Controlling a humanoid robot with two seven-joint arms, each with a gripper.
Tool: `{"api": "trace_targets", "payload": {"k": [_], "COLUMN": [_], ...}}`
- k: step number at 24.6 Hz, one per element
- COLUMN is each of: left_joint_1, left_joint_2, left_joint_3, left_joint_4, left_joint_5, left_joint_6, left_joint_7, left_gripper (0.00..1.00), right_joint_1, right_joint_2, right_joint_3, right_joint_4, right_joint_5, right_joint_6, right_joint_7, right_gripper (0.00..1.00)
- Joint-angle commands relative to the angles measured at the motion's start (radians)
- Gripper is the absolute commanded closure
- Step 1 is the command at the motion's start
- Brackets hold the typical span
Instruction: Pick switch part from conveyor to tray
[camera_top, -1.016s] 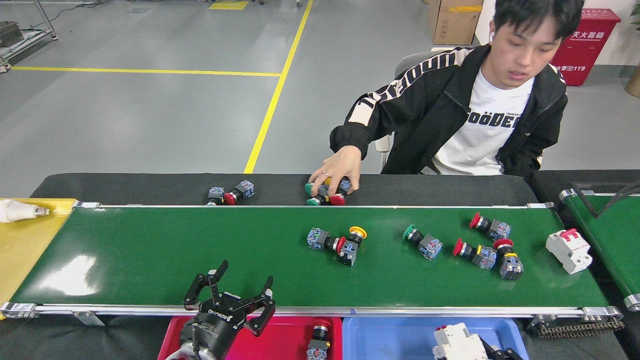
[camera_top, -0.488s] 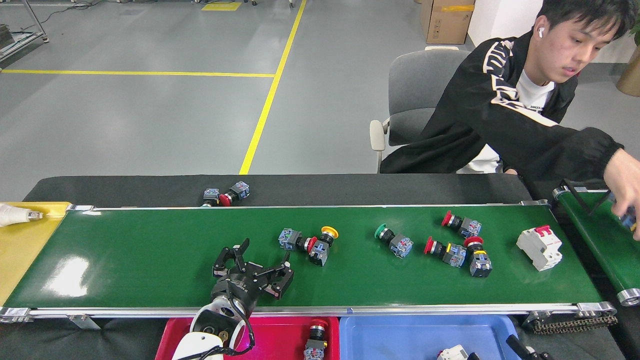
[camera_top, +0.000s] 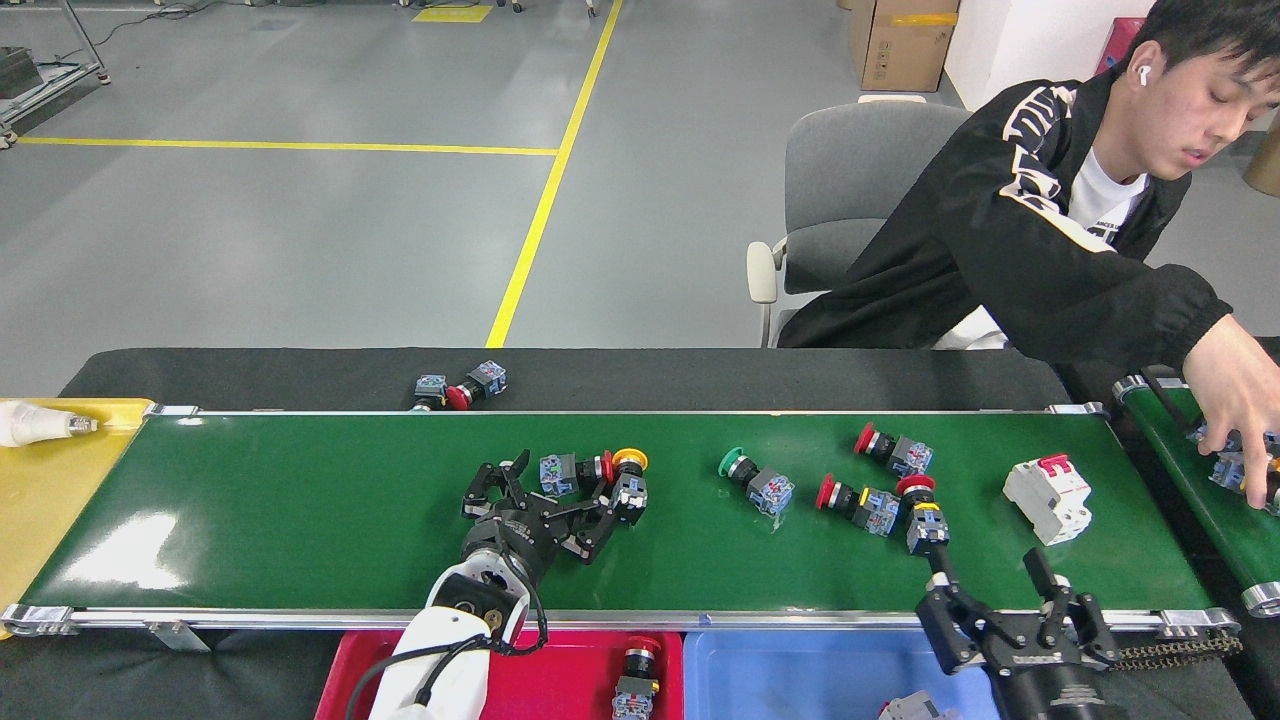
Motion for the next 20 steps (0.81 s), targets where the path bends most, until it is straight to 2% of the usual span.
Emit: {"api": "trace_targets", "payload": {"k": [1, 2, 3, 4, 7, 10, 14, 17, 20], "left_joint_1": [-0.022, -0.022, -0.021, -0.021, -0.021, -0.01, 0.07, 0.168, 0.283], "left_joint_2": [-0.002, -0.001, 0.001, 0.007, 0.01, 0.011, 0.031, 0.062, 0.084], "left_joint_3": [0.003, 0.005, 0.009, 0.008, 0.011, 0.011, 0.017, 0.038, 0.088], "left_joint_4": [0.01, 0.012, 0.012, 0.015, 0.015, -0.001, -0.125, -0.281, -0.456], "left_joint_5": [-0.002, -0.002, 0.004, 0.007, 0.013, 0.044, 0.122, 0.176, 0.193], "left_joint_6": [0.011, 0.013, 0.005, 0.002, 0.001, -0.018, -0.038, -0.064, -0.117], "left_joint_7": [0.008, 0.008, 0.009, 0.009, 0.009, 0.009, 0.009, 0.006, -0.001], "left_gripper": [0.09, 0.12, 0.2, 0.46, 0.92, 0.96, 0.97, 0.97, 0.96], "right_joint_1": [0.02, 0.023, 0.023, 0.02, -0.021, -0.098, -0.209, -0.302, -0.356], "right_joint_2": [0.004, 0.006, 0.006, 0.009, 0.027, 0.024, 0.019, 0.021, 0.027], "right_joint_3": [0.023, 0.026, 0.034, 0.039, 0.072, 0.163, 0.26, 0.287, 0.289], "right_joint_4": [-0.022, -0.022, -0.022, -0.021, -0.004, 0.068, 0.19, 0.289, 0.34], "right_joint_5": [0.008, 0.008, 0.008, 0.01, 0.018, 0.071, 0.082, 0.08, 0.077], "right_joint_6": [0.018, 0.018, 0.021, 0.024, 0.099, 0.239, 0.427, 0.469, 0.472], "right_joint_7": [-0.049, -0.049, -0.047, -0.044, -0.015, 0.035, 0.06, 0.137, 0.138], "right_gripper": [0.03, 0.03, 0.03, 0.03, 0.03, 0.03, 0.03, 0.03, 0.06]}}
